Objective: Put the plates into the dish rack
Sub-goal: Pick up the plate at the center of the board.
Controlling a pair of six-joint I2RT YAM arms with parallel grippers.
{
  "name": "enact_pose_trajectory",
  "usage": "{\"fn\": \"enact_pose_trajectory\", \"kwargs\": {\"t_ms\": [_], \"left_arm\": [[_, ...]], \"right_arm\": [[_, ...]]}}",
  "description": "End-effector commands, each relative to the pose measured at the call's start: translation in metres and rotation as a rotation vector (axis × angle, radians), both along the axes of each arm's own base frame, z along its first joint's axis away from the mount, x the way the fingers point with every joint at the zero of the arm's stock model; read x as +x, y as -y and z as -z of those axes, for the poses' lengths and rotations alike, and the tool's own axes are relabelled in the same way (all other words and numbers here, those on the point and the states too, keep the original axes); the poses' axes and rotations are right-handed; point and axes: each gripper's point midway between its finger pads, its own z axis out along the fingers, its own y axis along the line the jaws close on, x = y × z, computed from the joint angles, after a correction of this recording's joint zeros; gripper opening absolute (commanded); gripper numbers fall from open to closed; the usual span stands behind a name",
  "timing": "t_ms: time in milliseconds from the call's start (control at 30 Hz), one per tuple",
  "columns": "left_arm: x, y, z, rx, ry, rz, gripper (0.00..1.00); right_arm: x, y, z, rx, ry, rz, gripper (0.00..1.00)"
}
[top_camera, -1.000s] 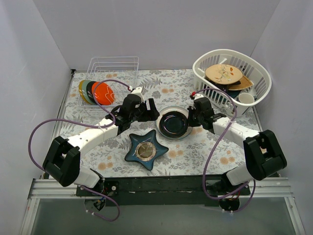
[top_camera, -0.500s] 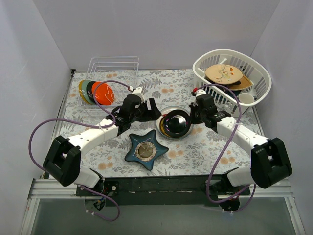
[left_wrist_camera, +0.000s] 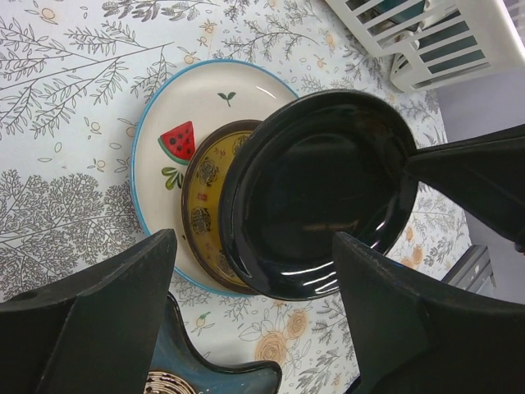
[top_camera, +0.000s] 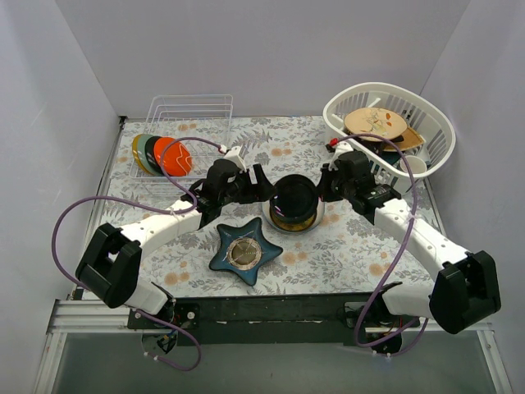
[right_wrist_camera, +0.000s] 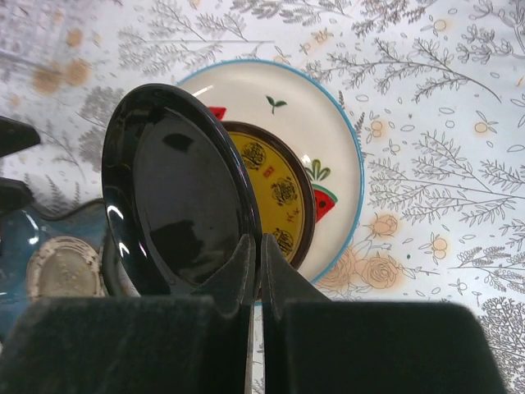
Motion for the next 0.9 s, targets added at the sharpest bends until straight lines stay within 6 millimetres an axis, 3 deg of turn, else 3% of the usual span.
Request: {"fn": "enact_pose_trajectory", "kwargs": {"t_ms": [0, 333, 700, 867], "left_arm": [[-0.001, 0.002, -0.014, -0.028, 0.041, 0.004, 0.76], [-0.003, -0.003, -0.015, -0.039, 0.05, -0.014, 0.75], [-0.004, 0.011, -0.03, -0.162, 0.058, 0.011, 0.73], [-0.004, 0.022, -0.037, -0.222, 0.046, 0.034, 0.57]], "right_arm": [[0.014, -0.006, -0.052, 0.135, 0.091, 0.012, 0.01], [0.019, 0.002, -0.063, 0.296, 0.056, 0.03, 0.01], [0.013, -0.006, -0.074, 0.396, 0.041, -0.033, 0.01], [0.01, -0.007, -0.075, 0.419, 0.038, -0.042, 0.01]]}}
